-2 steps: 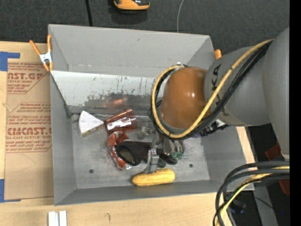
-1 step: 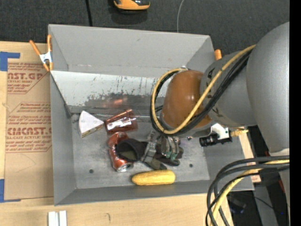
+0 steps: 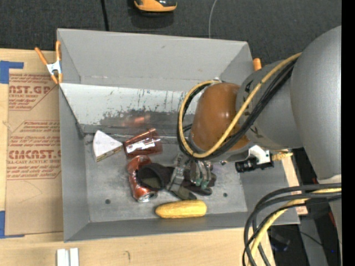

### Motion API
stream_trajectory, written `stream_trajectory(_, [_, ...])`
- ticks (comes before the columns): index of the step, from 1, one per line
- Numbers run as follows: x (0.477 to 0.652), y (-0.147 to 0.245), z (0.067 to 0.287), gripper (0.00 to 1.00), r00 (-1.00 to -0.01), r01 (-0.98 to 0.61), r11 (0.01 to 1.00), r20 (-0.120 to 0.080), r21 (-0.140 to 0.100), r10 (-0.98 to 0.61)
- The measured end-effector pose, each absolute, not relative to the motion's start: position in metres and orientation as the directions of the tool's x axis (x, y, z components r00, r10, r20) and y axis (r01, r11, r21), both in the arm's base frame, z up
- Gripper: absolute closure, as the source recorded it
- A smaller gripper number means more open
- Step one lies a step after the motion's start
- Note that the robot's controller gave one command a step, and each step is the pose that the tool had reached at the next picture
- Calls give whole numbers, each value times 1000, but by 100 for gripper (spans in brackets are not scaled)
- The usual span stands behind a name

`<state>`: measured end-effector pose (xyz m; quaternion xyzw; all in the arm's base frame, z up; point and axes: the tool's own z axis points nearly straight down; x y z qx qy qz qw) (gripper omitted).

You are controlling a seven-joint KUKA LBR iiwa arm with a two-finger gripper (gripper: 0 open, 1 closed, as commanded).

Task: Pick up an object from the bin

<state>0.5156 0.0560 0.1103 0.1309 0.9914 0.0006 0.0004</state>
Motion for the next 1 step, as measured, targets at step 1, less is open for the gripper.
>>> stream_trajectory(1, [519, 35, 236, 100, -970, 241, 970, -1, 1, 241])
